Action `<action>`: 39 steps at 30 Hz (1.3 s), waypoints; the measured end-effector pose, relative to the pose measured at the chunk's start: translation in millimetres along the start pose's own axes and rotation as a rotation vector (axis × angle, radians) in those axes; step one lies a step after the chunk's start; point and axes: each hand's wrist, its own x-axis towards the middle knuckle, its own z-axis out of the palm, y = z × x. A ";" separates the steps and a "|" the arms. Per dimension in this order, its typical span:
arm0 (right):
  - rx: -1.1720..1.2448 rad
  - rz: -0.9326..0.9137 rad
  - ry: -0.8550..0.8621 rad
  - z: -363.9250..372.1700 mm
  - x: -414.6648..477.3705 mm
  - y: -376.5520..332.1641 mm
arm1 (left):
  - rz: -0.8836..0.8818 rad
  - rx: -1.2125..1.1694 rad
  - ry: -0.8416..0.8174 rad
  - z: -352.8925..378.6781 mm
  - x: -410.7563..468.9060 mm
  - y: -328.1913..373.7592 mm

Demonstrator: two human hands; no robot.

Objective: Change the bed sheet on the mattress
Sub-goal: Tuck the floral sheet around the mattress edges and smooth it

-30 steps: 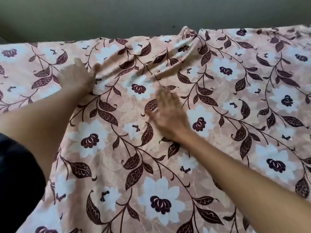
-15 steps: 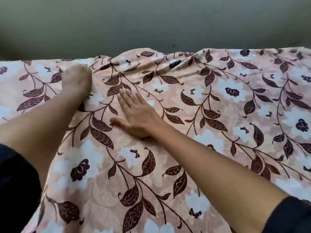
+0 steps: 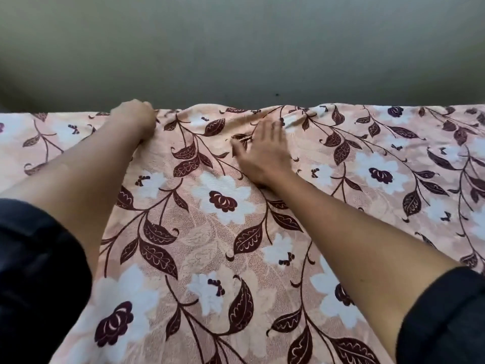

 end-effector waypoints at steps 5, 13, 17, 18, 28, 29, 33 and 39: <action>-0.034 -0.467 0.032 2.3 -21.0 -43.1 | -0.117 0.015 0.017 2.2 13.8 -41.7; 0.038 0.272 0.018 -6.2 -10.6 51.6 | -0.477 -0.916 0.323 24.1 22.3 -68.8; 0.019 0.144 0.011 -2.1 4.4 16.6 | -0.235 -0.703 0.266 29.8 11.7 -67.1; 0.010 0.091 -0.001 -2.3 8.0 -1.7 | -0.223 -0.664 0.250 28.4 11.1 -66.6; 0.052 -0.373 0.015 0.6 -60.8 -51.2 | -0.429 -0.949 0.597 27.9 0.4 -70.2; 0.038 -0.242 0.004 3.9 -66.9 -27.7 | -0.406 -0.970 0.595 28.6 -0.5 -70.7; 0.001 -0.051 -0.012 14.2 -63.4 6.9 | -0.304 -0.962 0.405 24.8 -10.8 -67.3; -0.022 -0.027 -0.010 12.9 -62.7 -0.6 | 0.017 -0.463 -0.047 4.8 -77.6 -96.6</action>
